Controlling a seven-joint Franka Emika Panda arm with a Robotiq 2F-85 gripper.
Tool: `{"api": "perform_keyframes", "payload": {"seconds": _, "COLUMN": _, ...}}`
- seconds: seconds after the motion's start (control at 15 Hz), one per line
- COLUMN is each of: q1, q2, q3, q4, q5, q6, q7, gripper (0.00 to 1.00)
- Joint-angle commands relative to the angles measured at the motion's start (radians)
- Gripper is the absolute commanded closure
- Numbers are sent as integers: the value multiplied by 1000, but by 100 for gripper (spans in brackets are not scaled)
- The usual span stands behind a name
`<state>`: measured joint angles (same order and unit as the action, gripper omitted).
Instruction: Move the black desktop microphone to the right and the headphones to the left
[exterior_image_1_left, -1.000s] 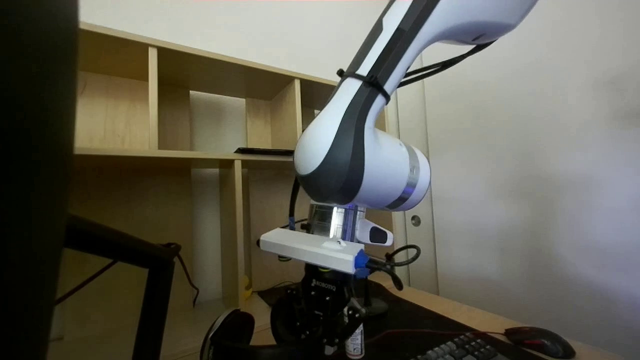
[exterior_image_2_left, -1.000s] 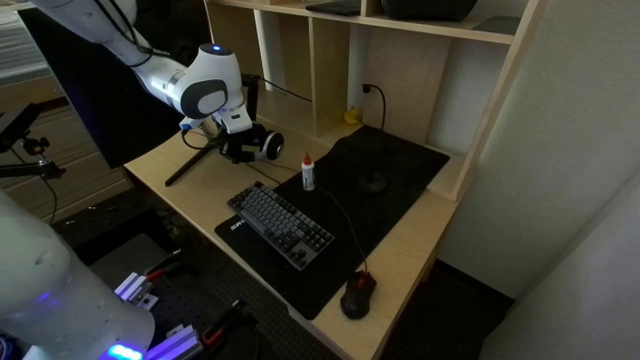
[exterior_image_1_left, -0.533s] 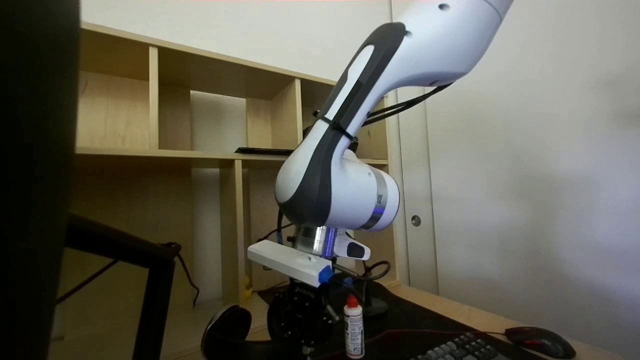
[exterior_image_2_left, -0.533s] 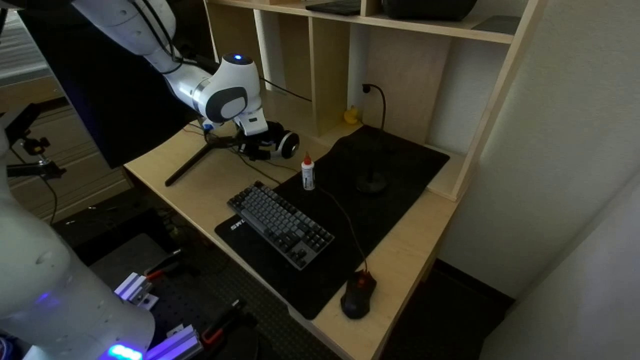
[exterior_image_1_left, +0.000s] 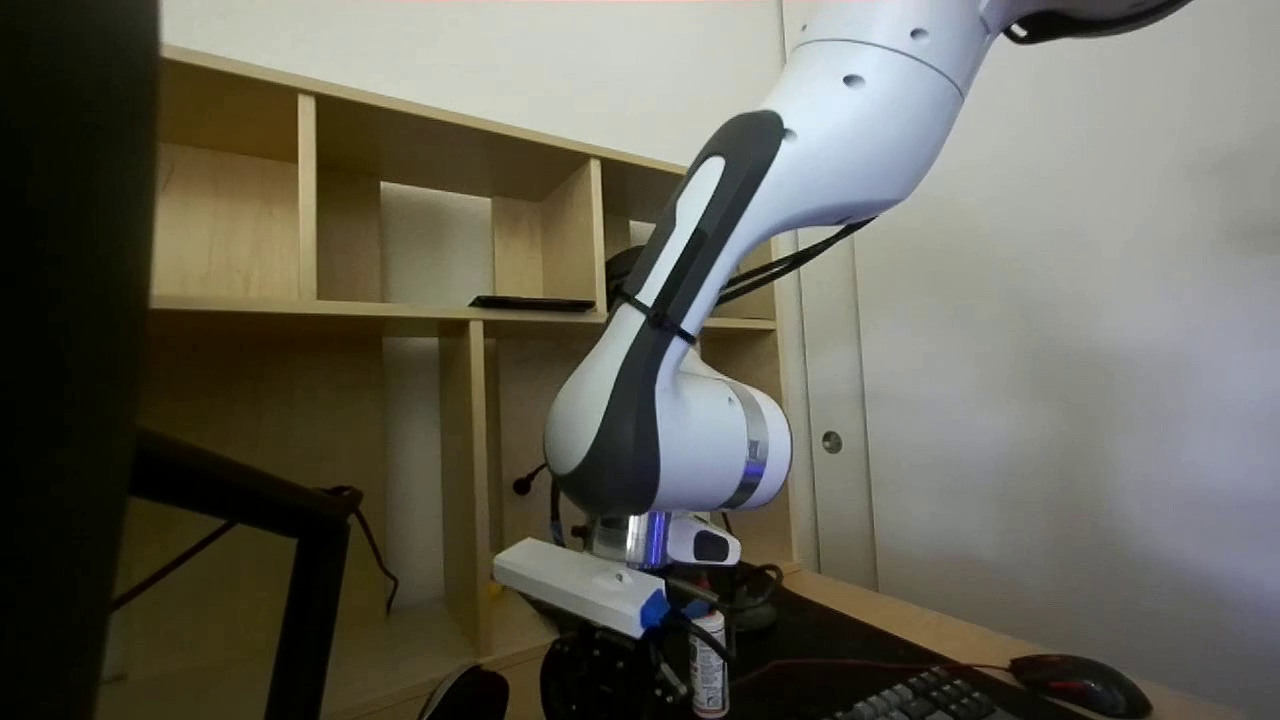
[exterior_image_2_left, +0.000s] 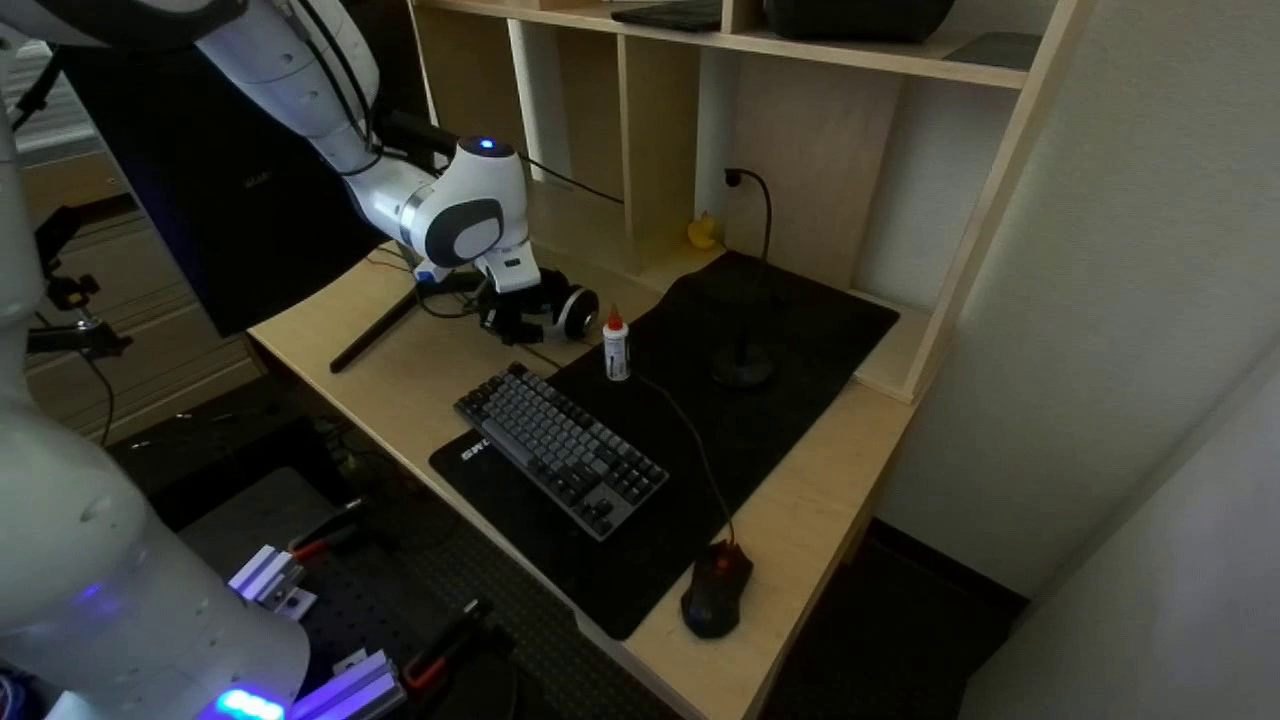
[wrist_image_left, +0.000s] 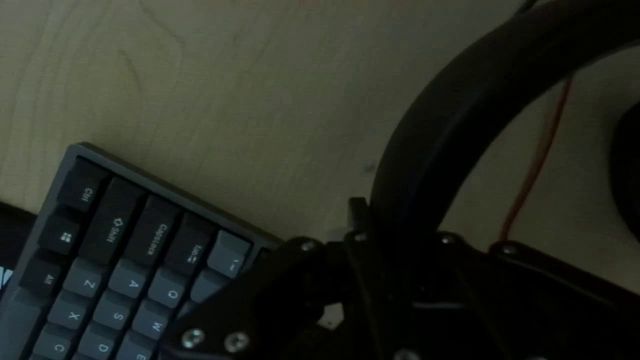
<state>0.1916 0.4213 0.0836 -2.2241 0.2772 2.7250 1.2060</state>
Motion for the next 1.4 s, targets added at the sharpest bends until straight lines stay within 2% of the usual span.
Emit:
{"api": "perform_keyframes", "payload": {"seconds": 0.0, "q1": 33, "q2": 32, "q3": -28, "q4": -32, "q5": -31, "q6": 61, "q7": -4, "gripper": 95}}
{"api": "perform_keyframes", "payload": {"seconds": 0.33, "q1": 30, "q2": 46, "q3": -11, "q4": -46, "q5": -9, "q6": 128, "q7": -45, "gripper": 95}}
{"api": "perform_keyframes", "payload": {"seconds": 0.4, "q1": 28, "q2": 44, "q3": -9, "q4": -49, "q5": -7, "q6": 134, "q7": -50, "gripper": 56}}
{"api": "perform_keyframes", "payload": {"seconds": 0.53, "q1": 19, "q2": 30, "q3": 2, "q4": -58, "q5": 6, "q6": 124, "q7": -56, "gripper": 51}}
{"api": "perform_keyframes", "payload": {"seconds": 0.67, "q1": 2, "q2": -27, "q3": 25, "q4": -88, "q5": 29, "q6": 85, "q7": -73, "gripper": 35}}
{"api": "perform_keyframes", "payload": {"seconds": 1.0, "q1": -18, "q2": -207, "q3": 50, "q4": -151, "q5": 60, "q6": -102, "q7": -133, "gripper": 2}}
{"api": "perform_keyframes", "payload": {"seconds": 1.13, "q1": -24, "q2": -297, "q3": 38, "q4": -180, "q5": 60, "q6": -225, "q7": -147, "gripper": 0}}
{"api": "perform_keyframes", "payload": {"seconds": 1.2, "q1": 2, "q2": -190, "q3": 30, "q4": -112, "q5": 40, "q6": -140, "q7": -103, "gripper": 0}}
{"api": "perform_keyframes", "payload": {"seconds": 1.33, "q1": -2, "q2": -233, "q3": 32, "q4": -123, "q5": 39, "q6": -163, "q7": -101, "gripper": 0}}
